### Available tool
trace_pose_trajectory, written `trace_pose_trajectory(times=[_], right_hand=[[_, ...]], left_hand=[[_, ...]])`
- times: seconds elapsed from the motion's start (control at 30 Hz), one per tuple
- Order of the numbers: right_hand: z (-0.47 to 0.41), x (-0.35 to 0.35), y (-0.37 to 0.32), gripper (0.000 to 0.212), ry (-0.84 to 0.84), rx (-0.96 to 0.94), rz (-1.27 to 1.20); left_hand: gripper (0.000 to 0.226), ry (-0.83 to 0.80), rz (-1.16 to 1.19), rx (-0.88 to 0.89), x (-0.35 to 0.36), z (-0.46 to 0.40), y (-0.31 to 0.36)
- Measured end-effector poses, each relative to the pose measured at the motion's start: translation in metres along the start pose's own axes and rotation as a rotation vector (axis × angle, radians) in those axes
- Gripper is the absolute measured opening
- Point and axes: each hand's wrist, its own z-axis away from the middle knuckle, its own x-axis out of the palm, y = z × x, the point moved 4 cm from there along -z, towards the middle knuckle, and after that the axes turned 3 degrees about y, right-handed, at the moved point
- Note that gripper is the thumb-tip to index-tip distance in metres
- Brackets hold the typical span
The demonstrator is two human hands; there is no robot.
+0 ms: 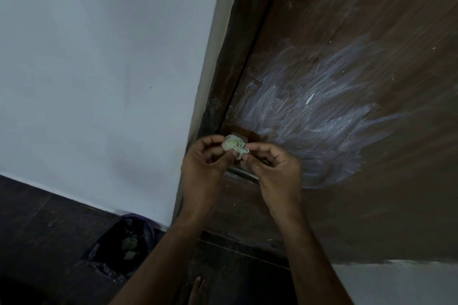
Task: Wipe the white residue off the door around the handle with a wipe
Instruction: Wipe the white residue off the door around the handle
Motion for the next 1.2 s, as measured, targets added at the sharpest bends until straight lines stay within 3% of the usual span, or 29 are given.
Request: trace_pose_trajectory(times=[0.1, 0.23, 0.53, 0.63, 0.77, 0.9, 1.07, 1.2], right_hand=[[-0.003, 0.001, -0.001, 0.035, -0.01, -0.005, 0.017], [-0.008, 0.001, -0.011, 0.031, 0.027, -0.154, 0.16], [0.003, 0.005, -0.022, 0.035, -0.058, -0.28, 0.2], [0.001, 0.003, -0.022, 0.027, 0.025, -0.251, 0.116], [-0.007, 0.009, -0.015, 0.035, 0.054, -0.041, -0.074], [-0.005, 0.022, -0.025, 0.023, 0.02, -0.265, 0.155], [-0.008, 0.035, -0.043, 0.012, 0.174, -0.752, 0.584], [-0.023, 0.039, -0.039, 0.012, 0.27, -0.928, 0.648]], left_hand=[[0.031, -0.05, -0.042, 0.037, 0.004, 0.0, 0.0], [0.016, -0.068, -0.114, 0.126, 0.008, 0.005, 0.001], [0.026, -0.077, 0.263, -0.074, 0.009, -0.004, 0.0], [0.027, -0.094, 0.341, -0.113, 0.011, -0.004, -0.002], [0.022, -0.043, 0.339, -0.097, 0.009, -0.002, -0.004], [0.023, 0.023, 0.164, 0.092, 0.005, 0.0, 0.002], [0.027, 0.066, 0.068, 0.106, 0.006, 0.0, 0.0], [0.029, 0.153, -0.008, 0.159, 0.004, 0.003, 0.004]])
